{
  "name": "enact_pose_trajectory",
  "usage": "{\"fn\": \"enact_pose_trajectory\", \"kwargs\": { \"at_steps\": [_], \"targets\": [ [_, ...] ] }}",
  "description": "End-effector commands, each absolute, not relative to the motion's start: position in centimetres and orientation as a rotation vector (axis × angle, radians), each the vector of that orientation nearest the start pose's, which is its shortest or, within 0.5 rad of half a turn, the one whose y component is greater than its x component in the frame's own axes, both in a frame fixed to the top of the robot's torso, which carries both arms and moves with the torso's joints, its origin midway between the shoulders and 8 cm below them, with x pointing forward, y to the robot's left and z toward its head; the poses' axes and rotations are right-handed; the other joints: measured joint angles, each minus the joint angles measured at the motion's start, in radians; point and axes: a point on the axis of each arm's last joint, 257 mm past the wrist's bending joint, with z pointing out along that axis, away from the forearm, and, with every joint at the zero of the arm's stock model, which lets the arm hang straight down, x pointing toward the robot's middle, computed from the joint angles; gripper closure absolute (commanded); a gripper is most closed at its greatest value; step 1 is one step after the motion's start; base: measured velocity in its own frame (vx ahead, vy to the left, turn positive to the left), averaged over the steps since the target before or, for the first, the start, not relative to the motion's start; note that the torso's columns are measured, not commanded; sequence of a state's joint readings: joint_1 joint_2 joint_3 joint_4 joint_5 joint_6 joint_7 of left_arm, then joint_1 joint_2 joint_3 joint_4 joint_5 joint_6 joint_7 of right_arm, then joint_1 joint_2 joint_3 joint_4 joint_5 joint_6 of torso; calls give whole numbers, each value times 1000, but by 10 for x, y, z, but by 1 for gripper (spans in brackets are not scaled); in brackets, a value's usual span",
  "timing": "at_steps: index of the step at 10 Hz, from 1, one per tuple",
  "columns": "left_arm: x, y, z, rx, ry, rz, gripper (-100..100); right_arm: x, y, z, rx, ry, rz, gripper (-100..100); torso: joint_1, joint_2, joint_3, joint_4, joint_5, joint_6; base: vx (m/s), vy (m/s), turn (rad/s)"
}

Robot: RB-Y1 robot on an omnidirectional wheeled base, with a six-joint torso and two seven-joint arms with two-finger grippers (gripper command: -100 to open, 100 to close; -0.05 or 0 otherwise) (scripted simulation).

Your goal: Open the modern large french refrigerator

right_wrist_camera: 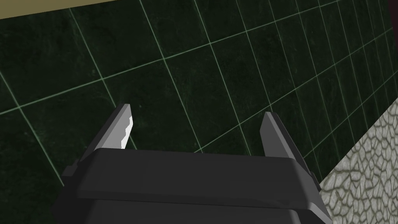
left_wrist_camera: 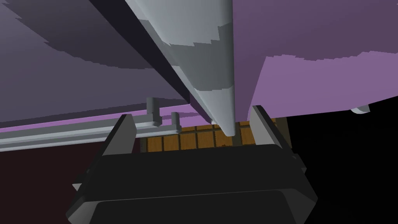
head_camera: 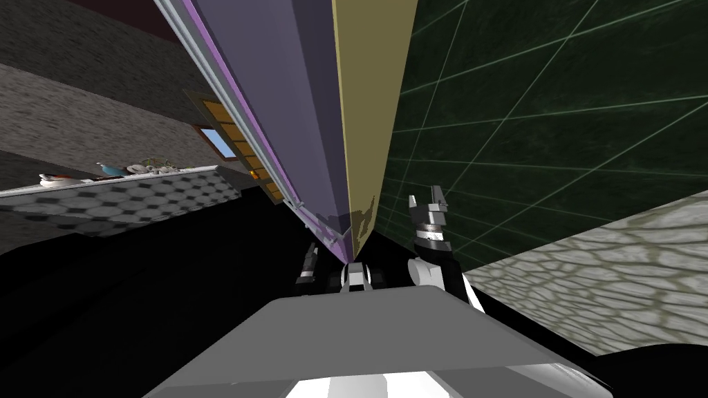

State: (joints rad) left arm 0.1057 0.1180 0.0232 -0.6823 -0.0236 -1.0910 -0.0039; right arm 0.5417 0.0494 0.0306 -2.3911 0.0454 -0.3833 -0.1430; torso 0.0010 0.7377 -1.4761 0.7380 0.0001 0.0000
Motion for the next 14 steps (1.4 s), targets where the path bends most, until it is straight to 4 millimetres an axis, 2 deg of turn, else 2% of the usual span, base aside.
{"fn": "enact_pose_trajectory", "kwargs": {
  "at_steps": [1, 3, 8, 10, 12, 13, 14],
  "targets": [
    [366, 276, -414, -1090, 1189, -1145, -100, 339, -275, 39, 760, 581, 1406, 0, -1, 0, 0, 0, 0, 0, 0, -102, 61],
    [366, 276, -414, -1090, 1189, -1145, -100, 339, -275, 39, 760, 581, 1406, 0, -1, 0, 0, 0, 0, 0, 4, -61, 11],
    [359, 230, -429, -1183, 1163, -1197, -100, 339, -275, 39, 760, 581, 1406, 0, -1, 0, 0, 0, 0, 0, 1, -58, 29],
    [358, 231, -429, -1179, 1162, -1197, -100, 339, -275, 39, 760, 581, 1406, 0, 2, 1, 0, 0, 0, 0, -4, -15, 0],
    [375, 252, -426, -1199, 1132, -1160, -100, 339, -275, 39, 760, 581, 1406, 0, 0, 1, 1, 0, 0, 1, -45, -10, -202],
    [375, 252, -426, -1199, 1132, -1160, -100, 339, -275, 39, 760, 581, 1406, 0, -1, 1, 1, 0, 0, 1, -45, -3, -82],
    [385, 264, -424, -1211, 1112, -1139, -100, 339, -275, 39, 760, 581, 1406, 0, 0, 0, 0, 0, 0, 0, -44, -11, -195]
  ]
}}
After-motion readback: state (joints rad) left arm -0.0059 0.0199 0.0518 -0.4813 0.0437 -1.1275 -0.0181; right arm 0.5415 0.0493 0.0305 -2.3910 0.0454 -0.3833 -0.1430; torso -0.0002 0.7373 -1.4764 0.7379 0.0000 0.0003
